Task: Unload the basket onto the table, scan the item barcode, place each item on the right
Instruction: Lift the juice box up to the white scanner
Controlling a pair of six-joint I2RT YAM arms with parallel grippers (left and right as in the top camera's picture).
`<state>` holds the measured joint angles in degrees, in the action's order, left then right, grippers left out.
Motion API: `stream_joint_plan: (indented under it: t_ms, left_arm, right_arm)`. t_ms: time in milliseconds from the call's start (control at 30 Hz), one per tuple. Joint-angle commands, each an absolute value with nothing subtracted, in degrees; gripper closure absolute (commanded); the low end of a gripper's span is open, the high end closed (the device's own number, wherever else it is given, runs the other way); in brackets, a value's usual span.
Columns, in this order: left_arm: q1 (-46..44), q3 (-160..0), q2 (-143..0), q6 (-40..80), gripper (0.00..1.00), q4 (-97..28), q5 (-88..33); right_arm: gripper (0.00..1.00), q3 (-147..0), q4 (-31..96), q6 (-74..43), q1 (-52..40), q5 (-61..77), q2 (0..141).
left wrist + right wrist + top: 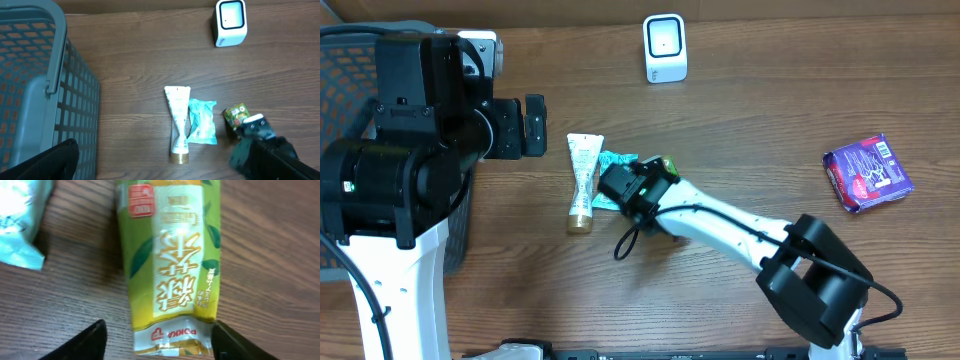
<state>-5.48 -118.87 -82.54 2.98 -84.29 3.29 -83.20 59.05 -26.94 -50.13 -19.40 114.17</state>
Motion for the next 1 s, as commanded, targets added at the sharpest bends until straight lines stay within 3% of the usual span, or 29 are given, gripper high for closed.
stream_joint_plan:
  t_ms: [0, 67, 133, 300, 533, 667, 767, 867, 967]
  left_arm:
    - [-5.02, -119.35, -82.5, 2.55, 0.0, -84.23, 3.42]
    - [-5.02, -119.35, -82.5, 2.55, 0.0, -84.2, 3.42]
    - [-5.02, -119.35, -82.5, 2.55, 0.0, -84.23, 3.42]
    - [-5.02, -119.35, -82.5, 2.55, 0.0, -84.2, 3.42]
    - [-5.02, -119.35, -82.5, 2.55, 0.0, -84.2, 3.42]
    - [-5.02, -119.35, -82.5, 2.55, 0.0, -84.23, 3.42]
    - [-5.02, -119.35, -82.5, 2.55, 0.0, -84.2, 3.42]
    - [-5.02, -119.35, -82.5, 2.55, 0.0, -84.23, 3.4]
    - [-5.02, -119.35, -82.5, 2.55, 0.0, -84.23, 3.42]
  right_arm:
    - [0.22, -86.85, 58.94, -26.15, -44.82, -9.65, 110.39]
    - [0.03, -87.0, 58.89, -25.8, -42.02, -6.98, 109.51]
    - [0.0, -86.56, 58.67, -21.5, -37.82, -1.06, 109.91]
    - [0.05, -84.36, 57.95, -11.4, -36.27, 6.76, 113.01]
    - [0.15, -84.01, 57.74, -12.16, -39.68, 1.98, 115.94]
    - [0.39, -82.67, 57.3, -13.08, -39.62, -0.38, 116.99]
    - [0.42, -82.67, 57.12, -13.69, -39.62, -1.98, 116.99]
    - [0.71, -82.67, 56.82, -13.8, -39.62, -1.89, 116.99]
    - [0.88, -82.85, 56.62, -13.93, -39.62, -1.87, 116.99]
